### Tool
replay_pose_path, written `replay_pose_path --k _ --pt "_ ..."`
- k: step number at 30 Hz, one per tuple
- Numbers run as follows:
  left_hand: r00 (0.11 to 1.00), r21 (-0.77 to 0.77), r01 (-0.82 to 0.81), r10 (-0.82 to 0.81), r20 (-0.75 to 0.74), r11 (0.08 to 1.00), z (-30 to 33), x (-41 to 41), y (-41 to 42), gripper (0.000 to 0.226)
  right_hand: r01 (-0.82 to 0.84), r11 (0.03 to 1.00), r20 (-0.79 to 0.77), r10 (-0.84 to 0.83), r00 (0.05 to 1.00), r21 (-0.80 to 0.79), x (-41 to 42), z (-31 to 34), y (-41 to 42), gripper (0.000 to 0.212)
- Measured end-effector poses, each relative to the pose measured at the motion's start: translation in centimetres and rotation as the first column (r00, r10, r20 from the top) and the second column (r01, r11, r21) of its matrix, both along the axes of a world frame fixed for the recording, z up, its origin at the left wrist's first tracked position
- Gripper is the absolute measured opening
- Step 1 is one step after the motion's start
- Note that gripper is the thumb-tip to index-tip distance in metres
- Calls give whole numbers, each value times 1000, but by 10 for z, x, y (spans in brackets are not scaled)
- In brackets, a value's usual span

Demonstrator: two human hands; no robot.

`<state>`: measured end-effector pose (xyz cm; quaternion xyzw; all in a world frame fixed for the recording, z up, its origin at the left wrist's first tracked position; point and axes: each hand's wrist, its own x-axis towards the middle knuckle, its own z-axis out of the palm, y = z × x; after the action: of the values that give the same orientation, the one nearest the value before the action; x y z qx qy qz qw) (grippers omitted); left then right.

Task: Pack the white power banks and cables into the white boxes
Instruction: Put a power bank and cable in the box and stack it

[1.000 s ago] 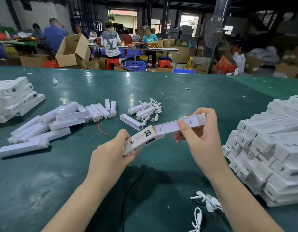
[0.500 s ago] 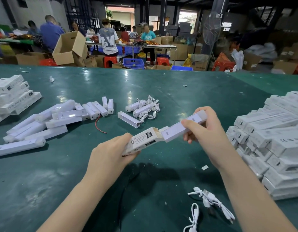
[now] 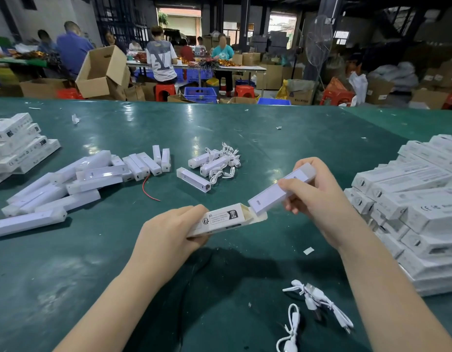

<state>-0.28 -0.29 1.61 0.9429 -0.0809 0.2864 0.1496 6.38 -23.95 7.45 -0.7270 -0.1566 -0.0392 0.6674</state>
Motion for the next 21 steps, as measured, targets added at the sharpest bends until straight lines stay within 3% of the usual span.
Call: replay_pose_path --k 7,12,21 --pt "995 -143 -96 92 -36 985 -4 1 -2 36 0 997 124 -9 992 74 -5 -2 9 23" --pt "988 -189 -153 146 -50 970 -2 2 0 27 66 990 240 -96 966 127 -11 -5 21 22" --pt "983 -170 -182 173 -69 969 0 0 -1 21 23 995 188 -41 981 101 -11 -6 23 25"
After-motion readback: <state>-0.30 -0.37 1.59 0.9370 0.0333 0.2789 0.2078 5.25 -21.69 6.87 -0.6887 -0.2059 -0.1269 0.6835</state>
